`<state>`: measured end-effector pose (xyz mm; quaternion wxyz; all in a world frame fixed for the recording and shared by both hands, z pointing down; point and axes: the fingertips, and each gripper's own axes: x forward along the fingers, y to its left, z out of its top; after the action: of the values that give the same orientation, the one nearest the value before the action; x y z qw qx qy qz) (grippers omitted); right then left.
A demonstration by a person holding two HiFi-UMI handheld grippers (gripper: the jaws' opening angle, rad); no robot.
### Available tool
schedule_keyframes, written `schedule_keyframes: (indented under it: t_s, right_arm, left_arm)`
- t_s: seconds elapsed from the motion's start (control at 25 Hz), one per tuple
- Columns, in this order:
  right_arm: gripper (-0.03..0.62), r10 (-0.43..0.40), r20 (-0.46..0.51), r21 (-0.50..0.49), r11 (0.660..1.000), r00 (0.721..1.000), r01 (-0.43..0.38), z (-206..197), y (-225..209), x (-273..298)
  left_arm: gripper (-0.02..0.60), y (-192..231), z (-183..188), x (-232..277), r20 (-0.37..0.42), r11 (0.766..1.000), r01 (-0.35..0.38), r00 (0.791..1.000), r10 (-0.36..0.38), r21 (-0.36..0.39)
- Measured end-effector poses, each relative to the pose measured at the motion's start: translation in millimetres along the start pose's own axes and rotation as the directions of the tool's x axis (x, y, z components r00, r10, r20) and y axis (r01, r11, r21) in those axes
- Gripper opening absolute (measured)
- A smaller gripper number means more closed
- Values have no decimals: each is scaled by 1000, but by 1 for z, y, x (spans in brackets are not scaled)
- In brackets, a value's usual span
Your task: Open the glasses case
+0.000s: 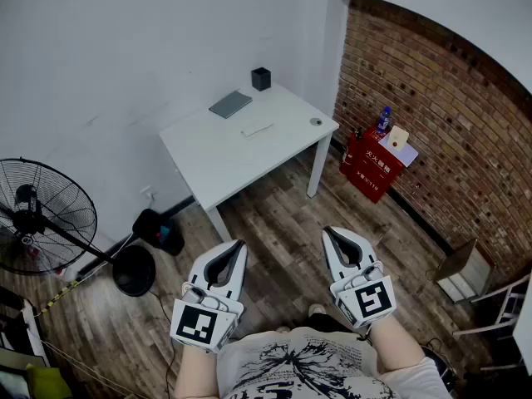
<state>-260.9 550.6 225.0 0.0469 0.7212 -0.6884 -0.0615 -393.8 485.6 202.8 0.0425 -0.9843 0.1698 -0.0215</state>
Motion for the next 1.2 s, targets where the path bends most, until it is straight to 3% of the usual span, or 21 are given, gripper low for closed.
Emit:
schedule_keyframes:
  t_s: [0.6, 0.64, 0.68, 0.72, 0.84, 1.0, 1.08, 1.2]
  right_arm:
    - [11, 0, -2, 26, 1000, 1000, 1, -4, 5, 1]
    - [121, 11, 2, 20, 1000, 1000, -11, -4, 6, 5]
    - [332, 21, 9, 16, 1000, 1000, -21, -4, 7, 10]
    - [463, 22, 18, 14, 1000, 1000, -23, -3, 5, 15]
    - [528, -9, 44, 25, 1000, 999, 8, -2, -9, 27]
    - [535, -8, 54, 45, 999, 999, 5, -4, -28, 47]
    - [535, -1, 53, 54, 999, 999, -2, -10, -40, 61]
    - [534, 3, 51, 70, 998, 999, -6, -23, -67, 83]
  left_arm:
    - [12, -2, -11, 4, -4, 999, 20, 1000, -20, -37]
    - [12, 0, -12, 6, -4, 999, 24, 1000, -24, -38]
    - [12, 1, -13, 8, -4, 999, 27, 1000, -27, -40]
    - [12, 3, -14, 10, -5, 999, 28, 1000, -29, -42]
    - [12, 11, -17, 20, -13, 999, 24, 1000, -25, -40]
    - [20, 23, -16, 38, 13, 998, 2, 1000, -1, -60]
    - [302, 30, -17, 52, 34, 998, -5, 999, 7, -63]
    - [307, 40, -25, 81, 28, 998, -23, 999, 25, -59]
